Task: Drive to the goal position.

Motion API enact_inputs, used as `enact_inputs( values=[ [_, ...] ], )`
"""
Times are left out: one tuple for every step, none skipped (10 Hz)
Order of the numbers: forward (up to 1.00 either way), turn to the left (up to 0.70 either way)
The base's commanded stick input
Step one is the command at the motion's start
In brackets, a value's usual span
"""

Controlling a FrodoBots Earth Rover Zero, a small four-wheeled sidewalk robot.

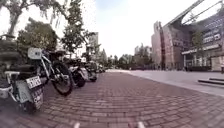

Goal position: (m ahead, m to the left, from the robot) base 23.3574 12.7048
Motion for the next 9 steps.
enact_inputs(
  values=[
    [0.7,0.0],
    [0.7,0.0],
    [0.7,0.0],
    [0.7,0.0],
    [0.7,0.0],
    [0.7,0.0],
    [0.7,0.0],
    [0.7,0.0],
    [0.7,0.0]
  ],
)
